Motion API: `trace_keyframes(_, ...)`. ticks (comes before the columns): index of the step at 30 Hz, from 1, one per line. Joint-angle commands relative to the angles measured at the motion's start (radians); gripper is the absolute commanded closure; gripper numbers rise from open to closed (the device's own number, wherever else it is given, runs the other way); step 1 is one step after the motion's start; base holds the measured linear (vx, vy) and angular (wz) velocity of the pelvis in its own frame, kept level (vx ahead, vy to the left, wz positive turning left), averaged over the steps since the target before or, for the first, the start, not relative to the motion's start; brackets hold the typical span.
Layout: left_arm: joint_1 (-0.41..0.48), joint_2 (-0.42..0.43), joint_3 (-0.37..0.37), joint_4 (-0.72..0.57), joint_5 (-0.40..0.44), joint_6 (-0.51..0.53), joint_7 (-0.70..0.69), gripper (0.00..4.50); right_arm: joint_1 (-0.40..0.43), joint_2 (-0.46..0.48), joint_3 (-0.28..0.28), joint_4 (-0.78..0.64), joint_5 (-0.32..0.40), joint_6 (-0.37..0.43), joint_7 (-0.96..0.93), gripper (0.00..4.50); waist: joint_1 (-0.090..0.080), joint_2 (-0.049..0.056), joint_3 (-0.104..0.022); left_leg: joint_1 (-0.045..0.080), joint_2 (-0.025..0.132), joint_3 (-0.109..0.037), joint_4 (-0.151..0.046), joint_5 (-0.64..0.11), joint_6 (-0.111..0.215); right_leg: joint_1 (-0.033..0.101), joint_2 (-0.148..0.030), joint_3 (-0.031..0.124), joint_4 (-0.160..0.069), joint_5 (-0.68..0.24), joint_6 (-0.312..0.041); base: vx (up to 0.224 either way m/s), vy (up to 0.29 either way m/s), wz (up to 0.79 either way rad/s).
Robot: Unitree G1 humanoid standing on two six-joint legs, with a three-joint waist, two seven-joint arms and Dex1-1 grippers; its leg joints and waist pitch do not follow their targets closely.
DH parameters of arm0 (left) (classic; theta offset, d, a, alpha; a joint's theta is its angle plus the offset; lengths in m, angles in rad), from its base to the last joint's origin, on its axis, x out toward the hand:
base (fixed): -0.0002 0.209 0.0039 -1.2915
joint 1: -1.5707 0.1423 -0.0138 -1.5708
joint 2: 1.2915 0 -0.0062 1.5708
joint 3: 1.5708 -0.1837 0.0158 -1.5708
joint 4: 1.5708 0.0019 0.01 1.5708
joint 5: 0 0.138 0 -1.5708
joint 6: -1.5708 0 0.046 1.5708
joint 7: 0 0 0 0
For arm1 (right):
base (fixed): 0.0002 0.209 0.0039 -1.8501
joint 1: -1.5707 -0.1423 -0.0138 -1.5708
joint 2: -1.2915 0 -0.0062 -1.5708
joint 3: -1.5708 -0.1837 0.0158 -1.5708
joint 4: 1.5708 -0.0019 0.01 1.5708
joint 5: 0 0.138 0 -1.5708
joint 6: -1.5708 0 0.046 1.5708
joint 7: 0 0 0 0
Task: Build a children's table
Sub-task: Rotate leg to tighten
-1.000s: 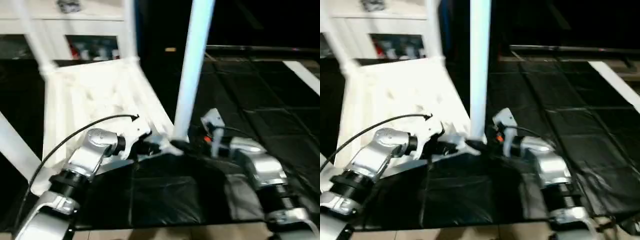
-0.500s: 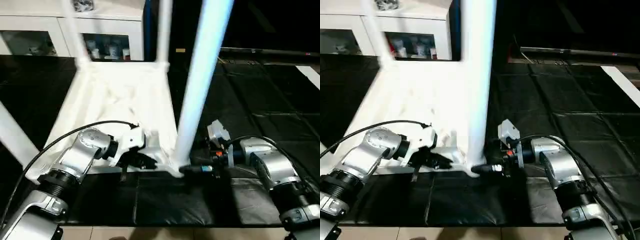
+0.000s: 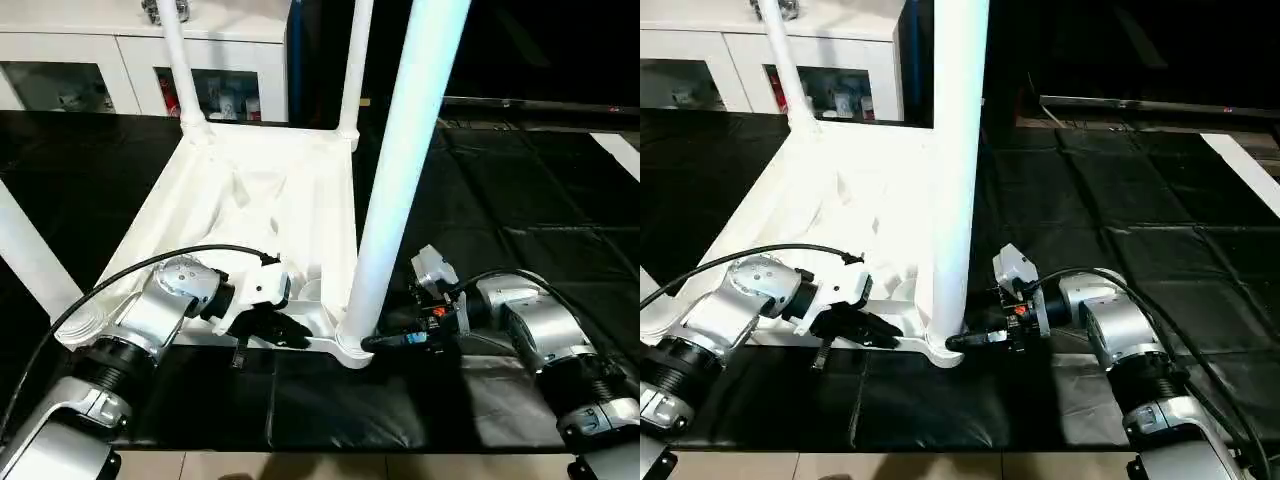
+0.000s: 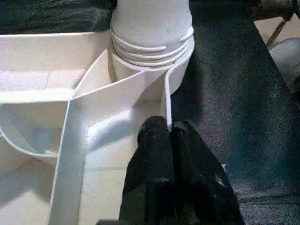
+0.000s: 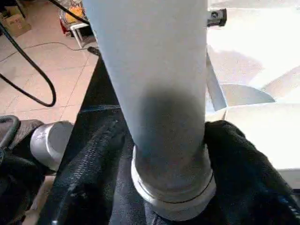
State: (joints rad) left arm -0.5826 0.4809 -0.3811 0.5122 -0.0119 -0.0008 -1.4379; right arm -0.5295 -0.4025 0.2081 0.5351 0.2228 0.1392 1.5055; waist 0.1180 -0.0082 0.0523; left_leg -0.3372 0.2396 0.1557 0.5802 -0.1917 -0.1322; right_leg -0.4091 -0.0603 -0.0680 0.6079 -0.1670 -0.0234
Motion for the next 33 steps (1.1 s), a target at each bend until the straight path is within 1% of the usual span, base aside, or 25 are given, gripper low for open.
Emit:
trace_keyframes(1,-0.012,-0.005,-0.037,0.007,0.034,-0.023,-0.026,4.50,-0.013,0.005,0.010,0.008,-0.009,-0.024,0.006,2.02,-0.003,-0.004,-0.067,-0.007,-0.013,0.024,-0.059,-0.160,0.046,0.059,-0.057,0.038,-0.069,-0.269,-0.183,0.000,0.000,0.00)
trace_keyframes(5,-0.016,-0.006,-0.037,0.019,0.037,-0.033,-0.022,4.50,-0.009,0.010,0.012,0.008,-0.004,-0.028,0.013,2.19,-0.003,-0.004,-0.066,-0.006,-0.012,0.023,-0.060,-0.173,0.042,0.057,-0.057,0.038,-0.070,-0.284,-0.183,0.000,0.000,0.00)
trace_keyframes(6,-0.018,-0.006,-0.037,0.024,0.039,-0.037,-0.020,4.50,-0.005,0.009,0.013,0.005,-0.002,-0.027,0.018,2.39,-0.003,-0.004,-0.066,-0.006,-0.012,0.023,-0.060,-0.174,0.042,0.058,-0.057,0.038,-0.070,-0.285,-0.181,0.000,0.000,0.00)
trace_keyframes(7,-0.018,-0.006,-0.037,0.024,0.039,-0.037,-0.020,4.50,-0.005,0.009,0.013,0.005,-0.002,-0.027,0.018,2.44,-0.003,-0.004,-0.066,-0.007,-0.012,0.023,-0.060,-0.173,0.043,0.058,-0.057,0.038,-0.070,-0.286,-0.180,0.000,0.000,0.00)
trace_keyframes(15,-0.024,-0.005,-0.041,0.055,0.051,-0.059,-0.006,4.50,0.012,0.009,0.019,-0.005,0.001,-0.030,0.020,2.57,-0.003,0.000,-0.067,-0.007,-0.012,0.022,-0.060,-0.181,0.041,0.058,-0.057,0.038,-0.069,-0.271,-0.188,0.000,0.000,0.00)
trace_keyframes(16,-0.024,-0.005,-0.041,0.056,0.053,-0.059,-0.003,4.50,0.014,0.010,0.018,-0.006,0.002,-0.027,0.017,2.57,-0.002,0.002,-0.067,-0.005,-0.011,0.022,-0.060,-0.182,0.040,0.058,-0.057,0.038,-0.068,-0.270,-0.189,0.000,0.000,0.00)
trace_keyframes(17,-0.023,-0.008,-0.038,0.056,0.055,-0.049,0.010,4.50,0.021,0.012,0.016,-0.013,0.003,-0.023,0.008,2.57,-0.003,0.004,-0.067,-0.006,-0.012,0.022,-0.060,-0.185,0.039,0.058,-0.056,0.038,-0.068,-0.270,-0.190,0.000,0.000,0.00)
trace_keyframes(20,-0.023,-0.023,-0.025,0.057,0.056,-0.010,0.054,4.50,0.047,0.018,0.011,-0.051,0.022,0.010,-0.006,2.57,-0.001,0.003,-0.065,-0.003,-0.012,0.023,-0.061,-0.192,0.038,0.057,-0.054,0.039,-0.070,-0.274,-0.187,0.000,0.000,0.00)
trace_keyframes(21,-0.027,-0.051,-0.002,0.057,0.048,0.042,0.116,4.50,0.087,0.033,0.005,-0.107,0.048,0.056,-0.033,2.57,0.000,0.002,-0.063,0.000,-0.011,0.024,-0.062,-0.206,0.036,0.055,-0.054,0.039,-0.074,-0.299,-0.183,0.000,0.000,0.00)
trace_keyframes(22,-0.027,-0.069,0.013,0.052,0.037,0.076,0.150,4.50,0.112,0.046,0.002,-0.135,0.057,0.071,-0.058,2.57,0.007,0.012,-0.060,0.010,-0.010,0.025,-0.062,-0.230,0.033,0.047,-0.055,0.041,-0.079,-0.330,-0.180,0.000,0.000,0.00)
trace_keyframes(23,-0.027,-0.069,0.013,0.052,0.037,0.076,0.150,4.50,0.112,0.046,0.002,-0.135,0.057,0.071,-0.058,2.57,0.008,0.008,-0.059,0.011,-0.011,0.026,-0.062,-0.243,0.032,0.047,-0.055,0.041,-0.084,-0.346,-0.177,0.000,0.000,0.00)
trace_keyframes(24,-0.027,-0.083,0.025,0.047,0.028,0.101,0.175,4.50,0.129,0.057,0.000,-0.153,0.061,0.081,-0.082,2.57,0.008,0.002,-0.058,0.004,-0.015,0.022,-0.066,-0.253,0.027,0.054,-0.056,0.038,-0.086,-0.404,-0.153,0.000,0.000,0.00)
trace_keyframes(25,-0.025,-0.116,0.049,0.029,0.013,0.157,0.237,4.50,0.161,0.096,-0.007,-0.170,0.045,0.105,-0.182,2.57,0.009,0.006,-0.057,0.006,-0.015,0.021,-0.066,-0.262,0.025,0.051,-0.056,0.038,-0.089,-0.431,-0.144,0.000,0.000,0.00)
trace_keyframes(26,-0.025,-0.116,0.049,0.029,0.013,0.157,0.237,4.50,0.161,0.096,-0.007,-0.170,0.045,0.105,-0.182,2.57,0.007,0.005,-0.054,0.008,-0.014,0.022,-0.068,-0.268,0.020,0.048,-0.057,0.039,-0.094,-0.450,-0.131,0.000,0.000,0.00)
trace_keyframes(27,-0.022,-0.151,0.073,0.006,0.000,0.217,0.304,4.50,0.176,0.150,-0.022,-0.161,0.019,0.132,-0.313,2.57,0.000,0.000,-0.049,0.007,-0.023,0.018,-0.067,-0.299,0.011,0.047,-0.058,0.030,-0.105,-0.563,-0.091,0.000,0.000,0.00)
trace_keyframes(28,-0.022,-0.151,0.073,0.006,0.000,0.217,0.304,4.50,0.176,0.150,-0.022,-0.161,0.019,0.132,-0.313,2.57,-0.003,0.001,-0.048,0.007,-0.026,0.016,-0.066,-0.307,0.007,0.045,-0.059,0.025,-0.111,-0.606,-0.070,0.000,0.000,0.00)
trace_keyframes(29,-0.018,-0.185,0.095,-0.019,-0.008,0.277,0.366,4.50,0.180,0.206,-0.042,-0.145,-0.004,0.144,-0.435,2.57,-0.016,-0.001,-0.048,0.009,-0.031,0.014,-0.062,-0.318,0.002,0.042,-0.058,0.018,-0.123,-0.664,-0.035,-0.052,0.005,-0.10)
trace_keyframes(30,-0.015,-0.204,0.106,-0.034,-0.013,0.307,0.397,4.50,0.179,0.238,-0.053,-0.139,-0.006,0.159,-0.490,2.57,-0.021,-0.001,-0.047,0.007,-0.032,0.012,-0.063,-0.317,-0.001,0.043,-0.059,0.014,-0.125,-0.678,-0.024,-0.052,0.005,-0.10)
trace_keyframes(31,-0.015,-0.204,0.106,-0.034,-0.013,0.307,0.397,4.50,0.179,0.238,-0.053,-0.139,-0.006,0.159,-0.490,2.57,-0.034,0.001,-0.046,0.003,-0.036,0.008,-0.062,-0.328,-0.001,0.044,-0.059,0.003,-0.134,-0.704,-0.006,-0.051,0.015,-0.15)
trace_keyframes(32,-0.012,-0.226,0.119,-0.053,-0.018,0.343,0.429,4.50,0.176,0.272,-0.066,-0.139,-0.009,0.180,-0.550,2.57,-0.040,0.003,-0.047,0.003,-0.037,0.006,-0.061,-0.337,0.002,0.046,-0.059,-0.003,-0.139,-0.712,0.003,-0.040,0.030,-0.19)
trace_keyframes(33,-0.008,-0.253,0.130,-0.074,-0.020,0.377,0.464,4.50,0.157,0.322,-0.083,-0.119,-0.008,0.199,-0.624,2.57,-0.050,0.009,-0.050,-0.003,-0.033,0.001,-0.067,-0.338,0.010,0.054,-0.061,-0.007,-0.140,-0.680,-0.001,-0.040,0.030,-0.19)
